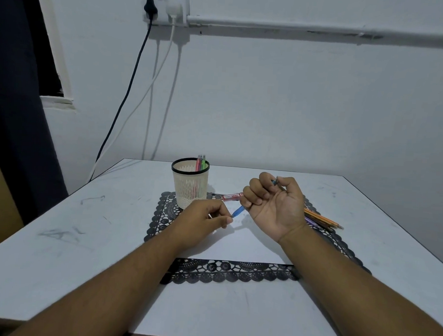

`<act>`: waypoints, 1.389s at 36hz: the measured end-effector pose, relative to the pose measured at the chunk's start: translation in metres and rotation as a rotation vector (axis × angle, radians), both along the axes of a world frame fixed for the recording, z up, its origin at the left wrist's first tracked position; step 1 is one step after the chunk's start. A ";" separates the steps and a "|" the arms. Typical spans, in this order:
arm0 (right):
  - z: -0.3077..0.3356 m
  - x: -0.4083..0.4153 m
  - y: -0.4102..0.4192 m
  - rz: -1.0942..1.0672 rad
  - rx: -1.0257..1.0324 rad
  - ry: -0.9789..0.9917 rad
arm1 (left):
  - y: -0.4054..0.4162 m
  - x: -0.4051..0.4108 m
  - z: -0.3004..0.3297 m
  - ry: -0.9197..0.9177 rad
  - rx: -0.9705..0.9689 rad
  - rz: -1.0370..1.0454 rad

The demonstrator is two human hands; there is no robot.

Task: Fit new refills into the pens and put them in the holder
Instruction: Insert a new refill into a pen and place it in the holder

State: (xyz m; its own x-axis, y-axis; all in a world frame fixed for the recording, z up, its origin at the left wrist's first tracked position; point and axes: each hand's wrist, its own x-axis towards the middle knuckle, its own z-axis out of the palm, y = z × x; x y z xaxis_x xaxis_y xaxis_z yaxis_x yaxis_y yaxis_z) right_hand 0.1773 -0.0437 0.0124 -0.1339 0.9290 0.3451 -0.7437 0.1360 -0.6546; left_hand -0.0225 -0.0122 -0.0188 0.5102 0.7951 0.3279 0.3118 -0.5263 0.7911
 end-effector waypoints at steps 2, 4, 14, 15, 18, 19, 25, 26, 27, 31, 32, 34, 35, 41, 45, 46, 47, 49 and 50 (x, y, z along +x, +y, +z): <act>0.000 0.000 0.000 0.003 -0.002 0.012 | 0.000 0.000 0.000 -0.002 0.002 -0.002; 0.000 0.000 0.000 0.006 -0.002 0.011 | 0.001 0.000 0.000 -0.002 0.003 -0.004; 0.000 0.000 0.001 0.008 0.001 0.014 | 0.000 0.000 0.000 -0.008 -0.009 -0.005; 0.000 0.000 0.001 0.010 0.002 0.017 | 0.000 0.000 0.000 -0.009 -0.010 -0.006; 0.000 -0.001 0.000 0.010 0.002 0.004 | -0.001 0.000 0.000 -0.015 -0.010 -0.015; 0.001 -0.001 0.000 0.009 0.001 0.000 | -0.001 0.000 0.000 -0.017 -0.012 -0.020; 0.001 0.000 0.000 0.008 -0.001 0.000 | 0.000 0.000 0.000 -0.020 -0.015 -0.025; 0.000 0.000 0.000 0.006 -0.001 -0.001 | 0.000 0.000 0.000 -0.018 -0.014 -0.024; 0.000 0.000 0.000 0.005 -0.001 0.002 | 0.000 0.000 0.000 -0.018 -0.013 -0.023; 0.000 -0.001 0.000 0.014 0.004 0.004 | 0.001 -0.001 -0.001 -0.018 -0.007 -0.023; 0.000 -0.001 0.000 0.014 0.004 0.003 | 0.001 -0.001 -0.001 -0.016 -0.007 -0.022; 0.000 0.000 0.000 0.015 0.006 0.007 | 0.001 0.000 -0.001 -0.015 -0.009 -0.024; 0.000 0.000 0.000 0.016 0.008 0.007 | 0.000 0.000 0.000 -0.015 -0.009 -0.026; 0.000 0.000 0.000 0.024 0.006 0.007 | 0.000 0.000 0.000 -0.017 -0.014 -0.022; 0.000 0.000 -0.001 0.027 0.004 0.000 | -0.001 0.000 0.000 -0.015 -0.019 -0.025; 0.000 0.000 -0.001 0.026 0.004 0.002 | -0.002 0.000 0.000 -0.015 -0.018 -0.025; 0.000 0.000 -0.001 0.024 0.004 0.005 | -0.002 0.000 0.000 -0.017 -0.019 -0.024; 0.001 -0.001 -0.001 0.022 0.006 0.003 | -0.001 -0.001 0.000 -0.020 -0.020 -0.024; 0.001 -0.001 -0.001 0.021 0.006 -0.003 | -0.001 -0.001 0.000 -0.020 -0.020 -0.023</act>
State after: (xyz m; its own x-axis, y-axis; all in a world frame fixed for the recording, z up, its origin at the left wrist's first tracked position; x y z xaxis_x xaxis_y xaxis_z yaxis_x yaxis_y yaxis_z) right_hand 0.1761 -0.0449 0.0133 -0.1541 0.9241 0.3498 -0.7443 0.1242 -0.6562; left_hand -0.0233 -0.0132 -0.0190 0.5220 0.7896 0.3226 0.2836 -0.5174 0.8074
